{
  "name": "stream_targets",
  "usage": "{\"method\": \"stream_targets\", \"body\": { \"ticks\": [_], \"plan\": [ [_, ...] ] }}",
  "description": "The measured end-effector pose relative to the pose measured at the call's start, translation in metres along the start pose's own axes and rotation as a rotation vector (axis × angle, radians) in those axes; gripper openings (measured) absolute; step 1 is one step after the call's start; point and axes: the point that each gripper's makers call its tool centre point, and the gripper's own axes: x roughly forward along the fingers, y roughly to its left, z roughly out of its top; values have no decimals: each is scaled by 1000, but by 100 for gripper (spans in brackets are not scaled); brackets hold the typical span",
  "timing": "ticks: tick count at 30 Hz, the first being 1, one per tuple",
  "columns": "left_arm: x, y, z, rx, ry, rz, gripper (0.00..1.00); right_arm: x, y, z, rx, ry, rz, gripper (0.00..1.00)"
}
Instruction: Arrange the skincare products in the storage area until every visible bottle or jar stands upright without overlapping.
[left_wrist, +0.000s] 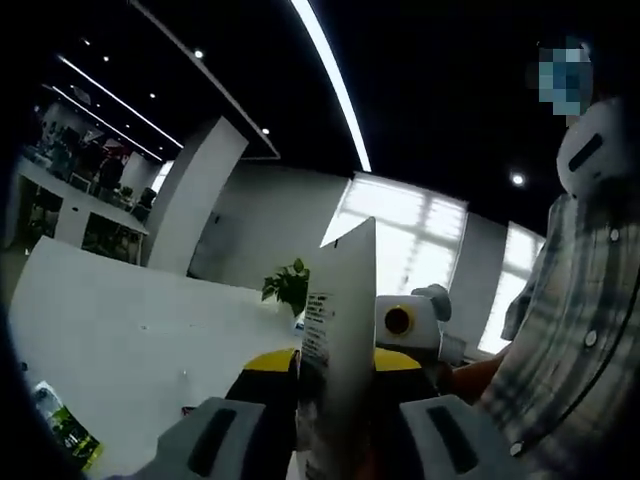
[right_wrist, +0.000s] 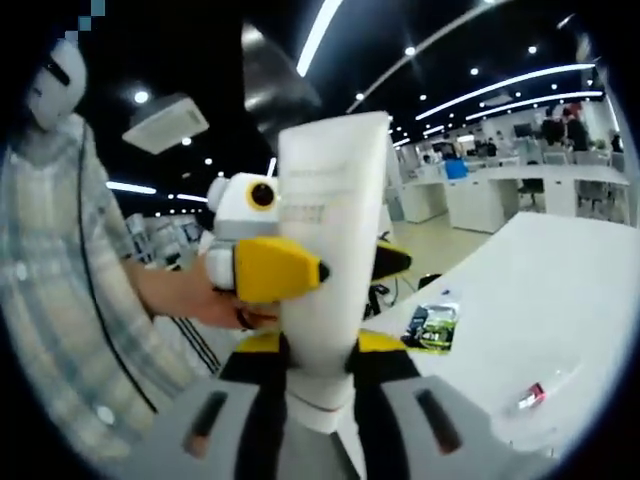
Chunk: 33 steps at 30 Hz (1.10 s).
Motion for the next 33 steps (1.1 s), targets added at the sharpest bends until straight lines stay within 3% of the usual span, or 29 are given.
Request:
{"method": "stream_targets", "body": {
  "ticks": [4,10,16,27,29,33],
  "plan": [
    [1,6,-7,52,40,62,22,2,-4,-6,-19,32,-57,24],
    [-3,14,-7,38,10,104,17,7,-9,-8,-29,40,-109,25],
    [-6,20,-8,41,14,119,15,12,-12,-10,0,39,-124,26],
    [-7,23,-9,67,24,113,14,12,-17,-10,-57,70,-111,28],
    [-9,26,-12,100,49,125,14,6,-22,-16,-51,123,-104,31],
    [-15,30,-19,144,82,137,14,-11,-33,-14,-55,136,-123,37]
  ]
}}
